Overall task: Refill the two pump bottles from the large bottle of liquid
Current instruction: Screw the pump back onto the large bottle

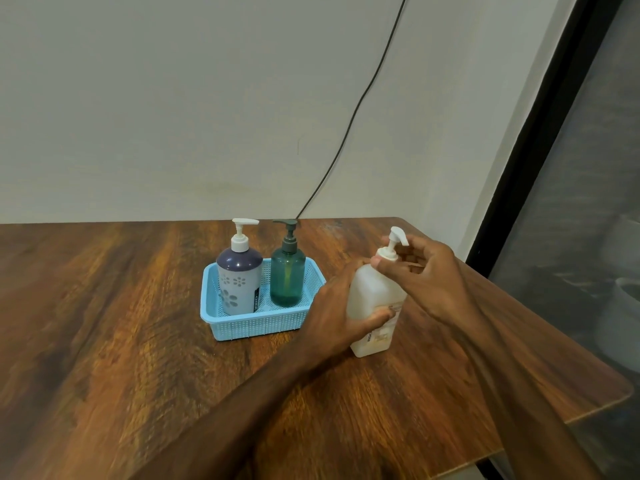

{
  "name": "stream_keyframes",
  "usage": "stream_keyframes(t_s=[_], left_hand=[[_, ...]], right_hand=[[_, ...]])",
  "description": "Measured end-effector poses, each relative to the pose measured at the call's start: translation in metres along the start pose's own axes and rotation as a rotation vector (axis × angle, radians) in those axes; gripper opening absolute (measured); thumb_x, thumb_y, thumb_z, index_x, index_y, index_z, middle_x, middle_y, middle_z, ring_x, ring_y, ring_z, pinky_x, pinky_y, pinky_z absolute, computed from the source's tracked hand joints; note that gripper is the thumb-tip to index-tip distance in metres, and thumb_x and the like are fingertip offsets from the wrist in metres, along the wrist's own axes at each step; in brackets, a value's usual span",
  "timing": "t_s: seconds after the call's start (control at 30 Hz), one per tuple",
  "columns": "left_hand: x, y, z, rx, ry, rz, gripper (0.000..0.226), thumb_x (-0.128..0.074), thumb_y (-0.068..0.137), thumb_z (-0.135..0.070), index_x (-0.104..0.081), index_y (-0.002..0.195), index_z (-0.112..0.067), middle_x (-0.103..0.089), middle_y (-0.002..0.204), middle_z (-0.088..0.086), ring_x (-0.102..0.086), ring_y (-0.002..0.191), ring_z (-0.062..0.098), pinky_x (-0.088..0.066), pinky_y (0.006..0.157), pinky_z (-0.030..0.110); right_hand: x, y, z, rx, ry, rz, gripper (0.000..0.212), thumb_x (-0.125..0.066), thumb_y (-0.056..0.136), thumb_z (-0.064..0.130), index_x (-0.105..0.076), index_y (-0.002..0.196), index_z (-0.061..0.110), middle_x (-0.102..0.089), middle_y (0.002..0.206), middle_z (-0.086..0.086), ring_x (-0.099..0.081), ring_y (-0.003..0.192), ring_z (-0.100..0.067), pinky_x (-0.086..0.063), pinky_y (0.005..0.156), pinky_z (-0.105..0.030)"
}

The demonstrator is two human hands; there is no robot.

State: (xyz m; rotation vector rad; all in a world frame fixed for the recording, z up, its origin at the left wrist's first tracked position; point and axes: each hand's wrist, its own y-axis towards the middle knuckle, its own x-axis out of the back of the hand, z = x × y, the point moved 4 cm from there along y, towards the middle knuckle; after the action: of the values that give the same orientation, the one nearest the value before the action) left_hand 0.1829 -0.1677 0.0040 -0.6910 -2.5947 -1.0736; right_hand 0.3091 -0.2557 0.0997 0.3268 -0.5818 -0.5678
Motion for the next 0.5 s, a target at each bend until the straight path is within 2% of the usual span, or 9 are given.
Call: stream_keyframes(t_s=[0.1,0.27,0.4,0.5], left_hand=[[0.000,0.000,0.000,-0.004,0.004,-0.002,0.067,-0.071,0.080,-0.078,-0.033,0.133,-0.067,-0.062,0.128,-0.028,-0.065,0.113,-0.003,-0.064,0.087,0.035],[0.000,0.000,0.000,-0.013,0.002,-0.003,0.071,-0.067,0.077,-0.085,-0.031,0.135,-0.067,-0.062,0.129,-0.025,-0.065,0.113,-0.001,-0.064,0.086,0.033],[0.001,0.000,0.000,-0.007,-0.001,-0.010,0.070,-0.065,0.076,-0.086,-0.031,0.134,-0.068,-0.062,0.128,-0.025,-0.065,0.113,-0.001,-0.064,0.088,0.034],[0.000,0.000,0.001,0.003,-0.011,0.000,0.070,-0.067,0.077,-0.084,-0.034,0.136,-0.064,-0.062,0.129,-0.027,-0.065,0.114,-0.002,-0.064,0.088,0.034]], right_hand=[[0.003,0.002,0.001,0.035,-0.009,0.064,0.035,-0.079,0.084,0.017,-0.072,0.119,0.015,-0.075,0.107,0.005,-0.071,0.099,-0.009,-0.059,0.092,-0.039],[0.009,0.012,0.008,0.069,-0.041,0.158,0.029,-0.076,0.087,0.010,-0.073,0.116,0.010,-0.075,0.110,0.001,-0.072,0.103,-0.013,-0.056,0.097,-0.043],[0.007,0.011,0.008,0.065,-0.097,0.155,0.031,-0.078,0.084,0.012,-0.074,0.115,0.012,-0.076,0.109,0.002,-0.072,0.101,-0.010,-0.057,0.095,-0.038],[0.004,0.004,0.011,0.108,-0.243,0.051,0.032,-0.081,0.082,0.023,-0.076,0.114,0.018,-0.076,0.105,0.007,-0.070,0.092,-0.003,-0.060,0.085,-0.029]])
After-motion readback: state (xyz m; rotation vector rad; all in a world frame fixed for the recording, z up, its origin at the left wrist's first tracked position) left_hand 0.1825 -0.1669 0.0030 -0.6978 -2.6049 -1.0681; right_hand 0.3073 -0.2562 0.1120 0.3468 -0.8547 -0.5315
